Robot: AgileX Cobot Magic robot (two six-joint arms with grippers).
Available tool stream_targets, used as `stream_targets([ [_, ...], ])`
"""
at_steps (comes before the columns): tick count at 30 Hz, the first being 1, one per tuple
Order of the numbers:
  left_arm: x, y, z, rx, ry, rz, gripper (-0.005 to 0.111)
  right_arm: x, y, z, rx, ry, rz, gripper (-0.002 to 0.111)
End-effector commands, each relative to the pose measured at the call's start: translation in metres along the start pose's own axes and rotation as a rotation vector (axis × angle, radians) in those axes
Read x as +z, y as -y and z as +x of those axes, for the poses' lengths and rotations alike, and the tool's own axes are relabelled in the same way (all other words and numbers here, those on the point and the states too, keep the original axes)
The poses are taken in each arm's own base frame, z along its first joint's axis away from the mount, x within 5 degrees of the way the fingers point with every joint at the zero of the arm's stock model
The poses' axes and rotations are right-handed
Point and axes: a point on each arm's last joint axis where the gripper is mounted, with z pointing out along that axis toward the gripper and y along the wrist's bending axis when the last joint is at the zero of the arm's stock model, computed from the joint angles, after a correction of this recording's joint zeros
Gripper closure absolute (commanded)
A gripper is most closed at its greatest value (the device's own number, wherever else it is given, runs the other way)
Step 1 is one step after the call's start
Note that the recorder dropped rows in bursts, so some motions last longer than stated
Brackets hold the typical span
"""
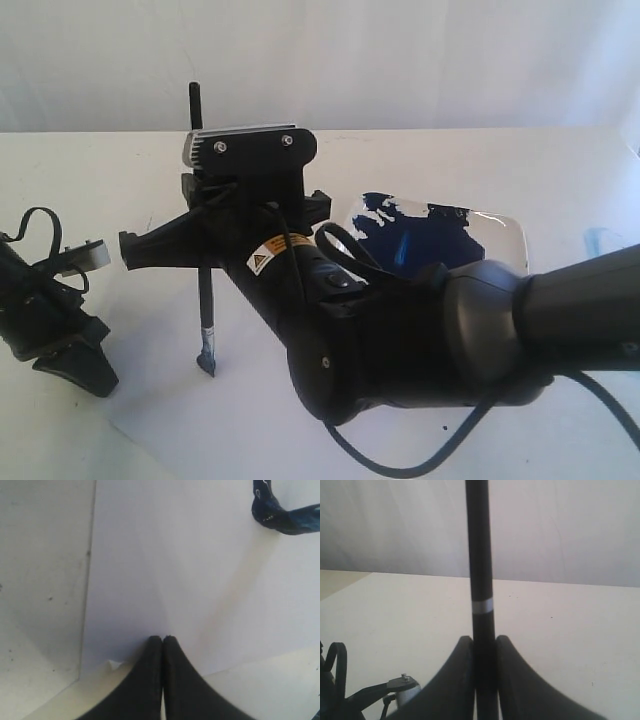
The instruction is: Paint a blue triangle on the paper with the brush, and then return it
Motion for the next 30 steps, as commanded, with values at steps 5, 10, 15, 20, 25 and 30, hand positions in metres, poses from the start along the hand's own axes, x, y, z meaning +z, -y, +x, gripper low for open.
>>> stream_targets([
  [5, -0.0003, -0.0005, 0.0007, -0.008, -0.004, 0.008, 0.107, -0.0051, -0.0021, -0.0080, -0.006, -0.013, -0.011, 0.108],
  [10, -0.0003, -0.0004, 0.0008, -0.008, -0.006, 0.010, 0.107, -0.0054, -0.0017, -0.0057, 0.004, -0.045, -0.007, 0.108],
  [15, -0.0003, -0.0004, 0.0008, -0.008, -0.006, 0.010, 0.107, -0.0055, -0.0015, -0.0048, 0.001, -0.055, -0.005, 0.108],
  [20, -0.0003, -0.0004, 0.0008, -0.008, -0.006, 0.010, 0.107, -0.0069, -0.0021, -0.0067, 0.005, -0.066, -0.011, 0.108],
  [25, -0.0003, -0.0004, 0.0008, -0.008, -0.006, 0.010, 0.107, -0.0080, -0.0026, -0.0077, 0.008, -0.079, -0.015, 0.108],
  [30, -0.0003, -0.0004, 0.0008, -0.008, -0.006, 0.010, 0.107, -0.0081, -0.0014, -0.0061, 0.015, -0.097, -0.001, 0.108],
])
